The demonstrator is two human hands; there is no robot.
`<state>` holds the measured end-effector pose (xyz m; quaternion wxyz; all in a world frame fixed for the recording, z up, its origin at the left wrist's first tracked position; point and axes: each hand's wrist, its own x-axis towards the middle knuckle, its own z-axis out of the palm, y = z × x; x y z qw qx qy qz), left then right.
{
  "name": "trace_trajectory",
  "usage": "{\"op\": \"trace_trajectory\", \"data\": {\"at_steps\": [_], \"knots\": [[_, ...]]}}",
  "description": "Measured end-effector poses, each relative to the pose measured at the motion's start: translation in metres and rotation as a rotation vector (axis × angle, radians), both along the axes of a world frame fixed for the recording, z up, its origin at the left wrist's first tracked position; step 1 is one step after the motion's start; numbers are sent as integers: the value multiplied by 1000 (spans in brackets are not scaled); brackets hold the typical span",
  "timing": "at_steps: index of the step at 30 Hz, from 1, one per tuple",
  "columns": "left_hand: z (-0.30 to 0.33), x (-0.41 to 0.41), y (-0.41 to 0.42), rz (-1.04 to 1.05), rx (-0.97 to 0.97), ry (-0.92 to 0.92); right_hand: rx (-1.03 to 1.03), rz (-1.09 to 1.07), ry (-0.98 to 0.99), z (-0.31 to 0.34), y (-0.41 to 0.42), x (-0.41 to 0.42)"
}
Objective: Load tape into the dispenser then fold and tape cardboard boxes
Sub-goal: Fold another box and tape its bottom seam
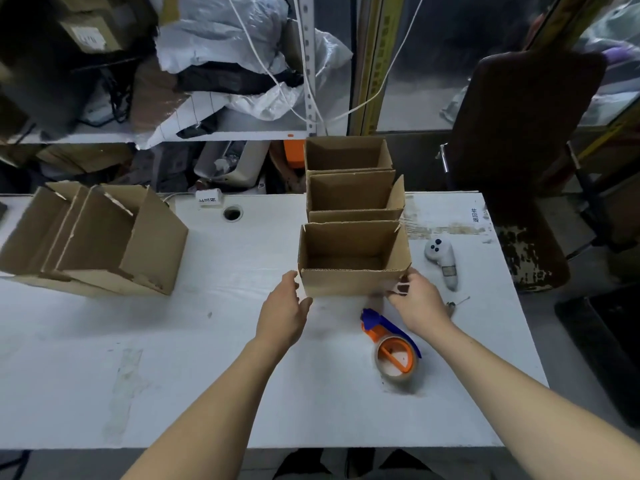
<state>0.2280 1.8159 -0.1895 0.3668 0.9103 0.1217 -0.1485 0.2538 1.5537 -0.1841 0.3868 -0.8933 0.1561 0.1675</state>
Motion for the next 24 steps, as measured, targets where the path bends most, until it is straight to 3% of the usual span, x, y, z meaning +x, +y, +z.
{"op": "trace_trajectory", "data": {"at_steps": [5, 10, 19, 24], "knots": [[4, -46, 17, 34, 92, 16, -1, -40, 40, 5, 8, -58], [4, -88, 45, 123, 101, 33, 71, 227, 78, 5, 55, -83], [-4, -95, 144, 284, 114, 41, -110, 739, -79, 6, 211, -25], [-8, -74, 212, 447, 116, 51, -203, 899, -162, 5, 305, 31]]}}
